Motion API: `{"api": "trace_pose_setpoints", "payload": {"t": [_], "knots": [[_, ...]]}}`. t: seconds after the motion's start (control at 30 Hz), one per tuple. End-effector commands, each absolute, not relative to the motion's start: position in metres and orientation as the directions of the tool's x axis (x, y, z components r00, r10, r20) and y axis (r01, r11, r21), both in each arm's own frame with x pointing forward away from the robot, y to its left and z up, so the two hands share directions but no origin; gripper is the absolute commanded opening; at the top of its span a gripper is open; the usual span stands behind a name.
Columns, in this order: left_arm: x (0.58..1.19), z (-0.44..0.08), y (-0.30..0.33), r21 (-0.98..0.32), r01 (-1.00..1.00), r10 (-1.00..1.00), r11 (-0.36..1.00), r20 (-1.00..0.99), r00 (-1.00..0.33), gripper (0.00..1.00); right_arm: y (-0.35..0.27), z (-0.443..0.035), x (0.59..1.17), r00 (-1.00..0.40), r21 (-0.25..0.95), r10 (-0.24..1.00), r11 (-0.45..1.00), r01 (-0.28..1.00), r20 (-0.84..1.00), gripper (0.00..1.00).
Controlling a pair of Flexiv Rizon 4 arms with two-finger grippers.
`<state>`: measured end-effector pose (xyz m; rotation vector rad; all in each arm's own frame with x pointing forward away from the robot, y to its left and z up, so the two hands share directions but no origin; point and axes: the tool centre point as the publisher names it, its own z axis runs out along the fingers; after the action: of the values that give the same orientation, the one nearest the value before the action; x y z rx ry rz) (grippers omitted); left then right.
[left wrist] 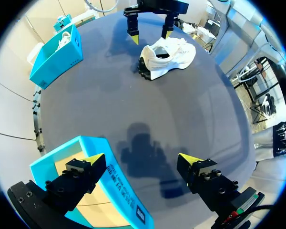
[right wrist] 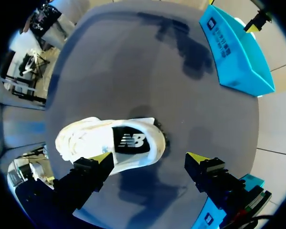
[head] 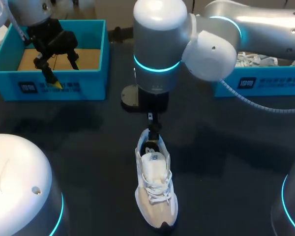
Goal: Take the shoe out of the shoebox, open the shoe tongue, remove and reinsert the insole, then place the shoe into the shoebox
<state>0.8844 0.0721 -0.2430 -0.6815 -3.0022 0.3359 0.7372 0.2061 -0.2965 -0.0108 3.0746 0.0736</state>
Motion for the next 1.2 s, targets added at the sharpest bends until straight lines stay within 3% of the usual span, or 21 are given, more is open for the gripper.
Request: {"api": "trace_pose_setpoints", "payload": {"t": [0.03,0.83,0.93,1.2], "knots": [[0.884,-0.242,0.072,-0.218,0.422,0.431,0.88,-0.004,-0.902,1.0,0.209,-0.306,0.743,-0.997,0.051,-0.022,0.998,-0.026,-0.069,1.0],[0.884,-0.242,0.072,-0.218,0.422,0.431,0.88,-0.004,-0.902,1.0,0.209,-0.373,0.774,-0.998,0.116,-0.04,0.992,-0.044,-0.038,1.0],[0.884,-0.242,0.072,-0.218,0.422,0.431,0.88,-0.004,-0.902,1.0,0.209,-0.375,0.774,-0.999,0.112,-0.032,0.993,-0.036,-0.036,0.74],[0.884,-0.242,0.072,-0.218,0.422,0.431,0.88,-0.004,-0.902,1.0,0.218,-0.38,0.769,-1.0,0.07,-0.012,0.997,-0.013,-0.01,0.59]]}}
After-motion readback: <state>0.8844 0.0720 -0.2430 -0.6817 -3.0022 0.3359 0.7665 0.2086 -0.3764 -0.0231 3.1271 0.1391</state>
